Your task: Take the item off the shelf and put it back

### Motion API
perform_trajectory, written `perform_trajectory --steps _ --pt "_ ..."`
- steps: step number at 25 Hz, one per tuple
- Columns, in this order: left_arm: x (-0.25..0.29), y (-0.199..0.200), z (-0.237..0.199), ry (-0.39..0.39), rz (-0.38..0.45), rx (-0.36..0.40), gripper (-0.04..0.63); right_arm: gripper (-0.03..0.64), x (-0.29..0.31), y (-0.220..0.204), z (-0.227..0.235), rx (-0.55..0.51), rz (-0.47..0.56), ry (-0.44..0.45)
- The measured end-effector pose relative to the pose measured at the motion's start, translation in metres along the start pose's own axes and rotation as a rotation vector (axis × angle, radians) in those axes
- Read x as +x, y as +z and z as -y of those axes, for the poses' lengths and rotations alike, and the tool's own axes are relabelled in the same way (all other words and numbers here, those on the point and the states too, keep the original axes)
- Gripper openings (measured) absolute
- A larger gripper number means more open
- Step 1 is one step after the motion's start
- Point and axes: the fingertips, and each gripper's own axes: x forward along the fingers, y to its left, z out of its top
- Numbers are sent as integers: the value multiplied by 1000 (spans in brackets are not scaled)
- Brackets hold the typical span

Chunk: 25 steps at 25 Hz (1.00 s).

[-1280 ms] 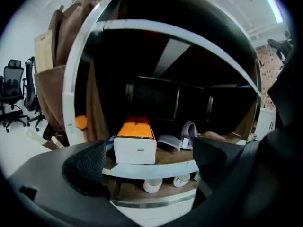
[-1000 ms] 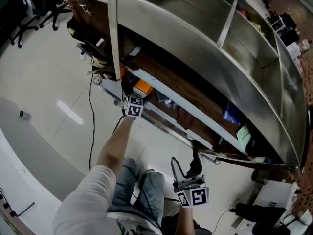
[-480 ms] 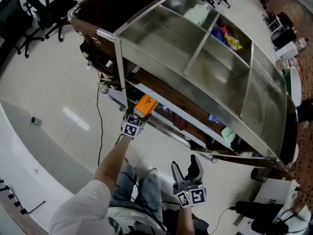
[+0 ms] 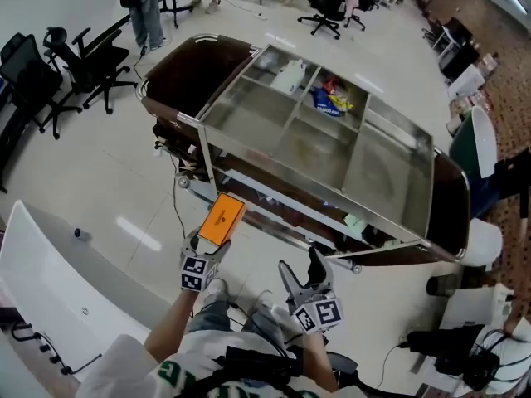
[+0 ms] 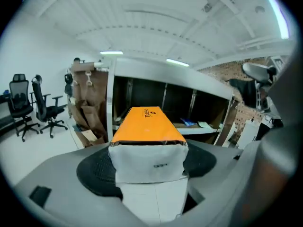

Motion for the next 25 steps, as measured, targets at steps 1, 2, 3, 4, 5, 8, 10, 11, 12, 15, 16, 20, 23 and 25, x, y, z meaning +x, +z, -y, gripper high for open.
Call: perform_trajectory --steps 1,2,3,4,5,8,10,11,12,15,16,20,23,25 --pt "-18 15 7 -8 22 5 374 365 -3 7 0 2 10 -7" --pt "-36 29 14 -21 39 13 374 365 -7 13 0 3 18 -13" --pt "-53 41 22 -34 53 22 375 365 -11 19 1 1 26 -19" --pt "-69 52 29 -48 66 29 376 365 -15 24 1 -1 36 -25" --pt "-84 61 36 -62 78 36 376 365 -18 30 3 -2 48 -31" --pt "-118 89 52 -88 114 45 376 365 -26 45 6 9 93 -52" --pt "-133 105 62 -89 136 43 376 365 -32 53 10 20 119 -65" --pt "-137 109 64 -87 145 51 376 365 -35 56 12 25 132 -72" --pt "-139 112 66 -85 154 60 376 365 -37 60 14 30 143 -78" --pt "-140 122 66 -91 188 68 376 365 -39 68 19 40 171 -88" --pt "-139 125 65 -94 195 75 374 365 -39 69 19 39 175 -88" --pt "-135 133 73 -99 211 107 374 365 -43 69 23 37 173 -91" --pt "-136 139 82 -99 225 91 376 365 -44 68 24 38 173 -94" --pt "-135 134 83 -105 219 87 376 365 -44 66 23 42 170 -92"
